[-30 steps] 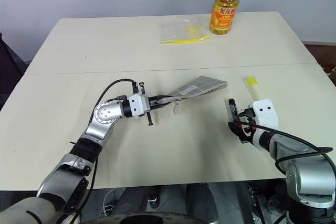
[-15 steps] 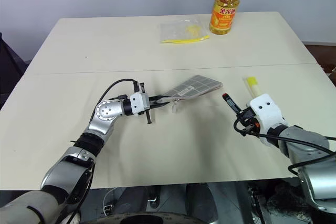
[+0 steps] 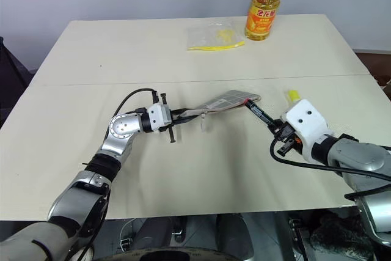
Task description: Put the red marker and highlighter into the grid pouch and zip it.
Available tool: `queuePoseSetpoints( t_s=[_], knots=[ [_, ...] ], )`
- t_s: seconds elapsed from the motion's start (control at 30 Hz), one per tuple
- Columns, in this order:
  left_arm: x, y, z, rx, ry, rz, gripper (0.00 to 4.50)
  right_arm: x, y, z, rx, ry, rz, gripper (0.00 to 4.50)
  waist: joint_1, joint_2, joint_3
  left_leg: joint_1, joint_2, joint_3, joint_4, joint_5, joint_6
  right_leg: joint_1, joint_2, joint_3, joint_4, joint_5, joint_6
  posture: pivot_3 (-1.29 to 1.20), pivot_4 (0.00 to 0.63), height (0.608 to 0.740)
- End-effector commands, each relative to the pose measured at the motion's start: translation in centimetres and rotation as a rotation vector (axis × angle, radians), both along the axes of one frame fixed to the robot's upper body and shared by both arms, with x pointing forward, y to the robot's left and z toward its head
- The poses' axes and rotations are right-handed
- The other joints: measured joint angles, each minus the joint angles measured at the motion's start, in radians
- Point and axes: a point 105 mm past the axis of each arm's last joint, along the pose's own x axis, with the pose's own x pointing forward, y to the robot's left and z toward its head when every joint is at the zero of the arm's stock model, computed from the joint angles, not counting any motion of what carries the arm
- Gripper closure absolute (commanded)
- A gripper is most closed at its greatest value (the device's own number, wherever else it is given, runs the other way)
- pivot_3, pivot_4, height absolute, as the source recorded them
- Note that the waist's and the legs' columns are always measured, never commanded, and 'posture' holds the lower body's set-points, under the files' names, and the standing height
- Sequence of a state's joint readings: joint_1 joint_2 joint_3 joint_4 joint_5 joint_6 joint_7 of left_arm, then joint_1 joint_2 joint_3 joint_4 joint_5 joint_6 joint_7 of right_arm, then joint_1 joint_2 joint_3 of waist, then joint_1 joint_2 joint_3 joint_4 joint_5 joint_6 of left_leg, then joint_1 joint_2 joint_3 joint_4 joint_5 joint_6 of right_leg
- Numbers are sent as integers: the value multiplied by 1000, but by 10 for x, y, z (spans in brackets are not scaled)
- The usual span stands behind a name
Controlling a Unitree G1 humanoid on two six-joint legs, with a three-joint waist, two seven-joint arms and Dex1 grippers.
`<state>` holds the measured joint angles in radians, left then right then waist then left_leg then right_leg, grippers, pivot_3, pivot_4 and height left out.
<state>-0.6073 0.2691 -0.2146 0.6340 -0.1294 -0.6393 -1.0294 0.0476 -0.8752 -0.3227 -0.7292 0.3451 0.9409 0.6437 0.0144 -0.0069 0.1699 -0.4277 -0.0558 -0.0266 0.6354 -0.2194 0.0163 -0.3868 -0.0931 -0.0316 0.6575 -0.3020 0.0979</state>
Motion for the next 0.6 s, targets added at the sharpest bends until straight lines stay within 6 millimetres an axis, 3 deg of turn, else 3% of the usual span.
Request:
queuePoseSetpoints(
  t_s=[0.03, 0.27, 0.6],
  knots=[
    [-3, -2, 14, -43, -38, -14, 4500, 5, -3, 5, -32, -33, -5, 4168, 0, 0, 0, 0, 0, 0, 0, 0, 0, 0, 0, 0, 0, 0, 0, 0, 150, 740],
    [-6, -2, 16, -42, -47, -23, 4500, 6, -4, 2, -83, -23, 12, 4168, 0, 0, 0, 0, 0, 0, 0, 0, 0, 0, 0, 0, 0, 0, 0, 0, 150, 740],
    [-22, -3, 11, 91, -128, -167, 4500, 1, 19, -2, -420, -44, 290, 4168, -1, 0, 0, 0, 0, 0, 1, 0, 0, 0, 0, 0, 0, 0, 0, 0, 150, 740]
  ],
)
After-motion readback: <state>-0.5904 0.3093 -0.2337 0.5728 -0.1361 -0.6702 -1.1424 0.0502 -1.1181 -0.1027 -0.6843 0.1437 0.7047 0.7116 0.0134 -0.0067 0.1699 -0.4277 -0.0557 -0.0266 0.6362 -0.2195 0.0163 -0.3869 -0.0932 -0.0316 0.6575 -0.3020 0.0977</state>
